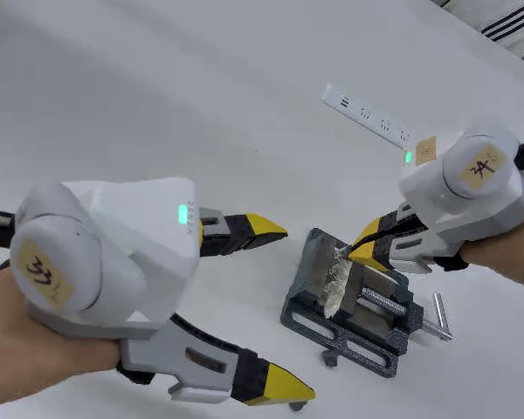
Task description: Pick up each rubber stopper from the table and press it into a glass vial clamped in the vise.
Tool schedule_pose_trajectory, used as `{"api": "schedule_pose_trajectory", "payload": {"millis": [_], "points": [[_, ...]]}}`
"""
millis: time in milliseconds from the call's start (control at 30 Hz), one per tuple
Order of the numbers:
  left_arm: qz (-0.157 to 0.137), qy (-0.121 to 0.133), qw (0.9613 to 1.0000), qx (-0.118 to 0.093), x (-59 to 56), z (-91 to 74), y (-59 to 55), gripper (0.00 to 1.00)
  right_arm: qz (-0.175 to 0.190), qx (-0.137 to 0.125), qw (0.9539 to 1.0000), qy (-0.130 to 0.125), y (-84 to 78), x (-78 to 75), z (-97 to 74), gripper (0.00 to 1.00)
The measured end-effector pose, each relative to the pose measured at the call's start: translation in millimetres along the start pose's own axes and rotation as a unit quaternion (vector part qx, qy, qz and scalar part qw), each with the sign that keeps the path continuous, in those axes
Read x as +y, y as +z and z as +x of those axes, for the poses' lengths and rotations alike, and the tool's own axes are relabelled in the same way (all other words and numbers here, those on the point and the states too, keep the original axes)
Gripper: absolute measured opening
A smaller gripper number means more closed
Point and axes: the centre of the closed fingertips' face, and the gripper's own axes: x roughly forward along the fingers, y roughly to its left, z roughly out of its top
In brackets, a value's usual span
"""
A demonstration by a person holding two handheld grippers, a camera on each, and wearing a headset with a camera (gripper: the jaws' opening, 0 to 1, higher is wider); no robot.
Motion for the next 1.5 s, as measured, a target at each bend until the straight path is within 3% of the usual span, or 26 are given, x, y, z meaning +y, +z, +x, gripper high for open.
{"api": "schedule_pose_trajectory", "payload": {"millis": [433,1500], "points": [[0.0,0.002,1.0,-0.003,1.3,0.3,0.6,0.79,0.011,0.004,0.9999,0.01,-0.8,-1.3,0.9,0.01],[0.0,0.003,1.0,-0.006,1.3,1.4,2.6,0.78,-0.007,0.023,0.9996,0.013,3.1,1.1,2.7,0.01]]}}
